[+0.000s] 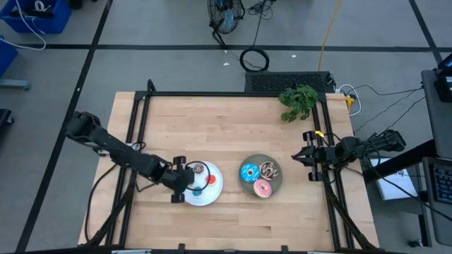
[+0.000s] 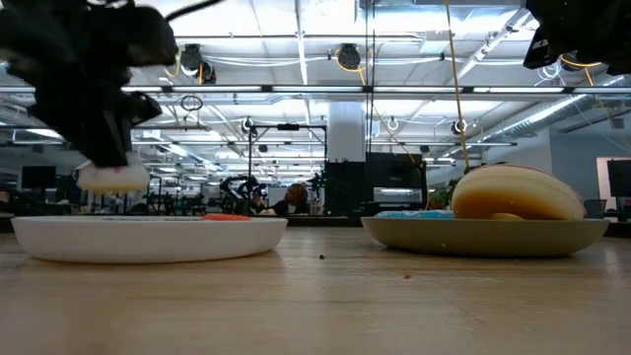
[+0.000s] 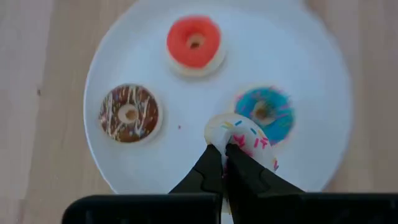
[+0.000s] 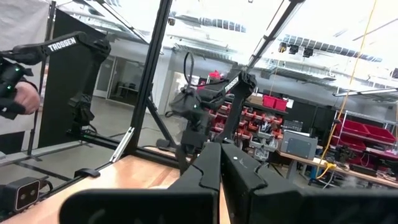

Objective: Pick & Place donuts
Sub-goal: Put the small white donut into the white plate, then return to Home Position

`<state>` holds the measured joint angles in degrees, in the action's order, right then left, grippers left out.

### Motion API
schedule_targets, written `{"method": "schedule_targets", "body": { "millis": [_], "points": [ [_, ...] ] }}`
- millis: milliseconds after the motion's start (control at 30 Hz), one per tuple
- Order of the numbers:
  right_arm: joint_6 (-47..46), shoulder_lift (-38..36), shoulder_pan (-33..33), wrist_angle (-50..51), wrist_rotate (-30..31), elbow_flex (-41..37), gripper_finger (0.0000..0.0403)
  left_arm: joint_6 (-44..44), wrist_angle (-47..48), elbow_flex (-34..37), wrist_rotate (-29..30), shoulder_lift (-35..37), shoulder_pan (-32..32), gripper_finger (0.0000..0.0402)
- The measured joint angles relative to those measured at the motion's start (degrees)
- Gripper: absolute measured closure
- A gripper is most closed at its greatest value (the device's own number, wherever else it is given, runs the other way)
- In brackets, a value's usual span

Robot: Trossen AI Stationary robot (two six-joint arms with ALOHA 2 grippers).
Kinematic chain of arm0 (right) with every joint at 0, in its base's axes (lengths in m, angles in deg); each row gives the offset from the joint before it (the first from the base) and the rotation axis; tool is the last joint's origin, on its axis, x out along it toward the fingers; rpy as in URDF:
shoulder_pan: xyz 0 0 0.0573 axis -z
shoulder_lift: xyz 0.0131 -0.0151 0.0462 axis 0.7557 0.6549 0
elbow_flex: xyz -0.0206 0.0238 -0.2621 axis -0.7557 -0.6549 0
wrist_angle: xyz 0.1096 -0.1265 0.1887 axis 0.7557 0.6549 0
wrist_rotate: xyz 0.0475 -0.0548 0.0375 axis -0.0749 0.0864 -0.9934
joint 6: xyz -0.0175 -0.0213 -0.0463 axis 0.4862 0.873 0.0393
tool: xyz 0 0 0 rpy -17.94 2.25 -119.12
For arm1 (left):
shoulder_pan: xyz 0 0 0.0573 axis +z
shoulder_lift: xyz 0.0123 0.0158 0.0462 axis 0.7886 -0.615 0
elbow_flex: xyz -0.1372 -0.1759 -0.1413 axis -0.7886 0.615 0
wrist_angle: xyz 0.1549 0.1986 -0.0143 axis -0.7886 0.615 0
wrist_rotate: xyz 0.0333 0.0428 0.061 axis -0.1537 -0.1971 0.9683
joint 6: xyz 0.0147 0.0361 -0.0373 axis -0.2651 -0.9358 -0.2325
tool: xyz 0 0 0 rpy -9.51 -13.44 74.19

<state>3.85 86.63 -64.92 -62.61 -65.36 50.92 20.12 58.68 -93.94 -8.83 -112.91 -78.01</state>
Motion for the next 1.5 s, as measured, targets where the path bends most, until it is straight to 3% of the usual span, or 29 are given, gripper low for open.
{"method": "schedule_targets", "body": {
  "millis": [233,433,533,667,900,1133,1333,1500],
  "points": [
    [0.1,0.0,0.0,-0.2,-0.1,0.0,0.0403,0.0,-0.2,0.0,-0.7,-5.4,0.7,0.0372],
    [-0.1,0.0,0.0,-0.2,-0.1,0.0,0.0403,-0.1,0.1,0.0,-1.3,-7.8,1.2,0.0392],
    [-0.1,0.0,0.0,-0.3,-0.1,0.0,0.0403,0.0,-0.8,0.0,-5.0,-7.7,2.4,0.039],
    [-0.1,0.0,0.0,-0.3,-0.1,0.0,0.0403,0.0,-0.1,0.0,-9.0,-7.7,3.8,0.0336],
    [-0.1,0.0,0.0,-0.3,-0.1,0.0,0.0403,-0.9,0.5,0.0,-6.2,-7.5,4.2,0.0239],
    [-0.1,0.0,0.0,-0.3,-0.1,0.0,0.0403,-1.1,1.2,0.0,-6.6,-4.4,4.2,0.0209],
    [-0.1,0.0,0.0,-0.3,-0.1,0.0,0.0403,0.8,2.1,-0.6,-5.9,3.4,4.2,0.0206],
    [-0.1,0.0,0.0,-0.3,-0.1,0.0,0.0403,4.1,2.7,-1.0,-0.5,9.1,3.6,0.0207]
  ]
}}
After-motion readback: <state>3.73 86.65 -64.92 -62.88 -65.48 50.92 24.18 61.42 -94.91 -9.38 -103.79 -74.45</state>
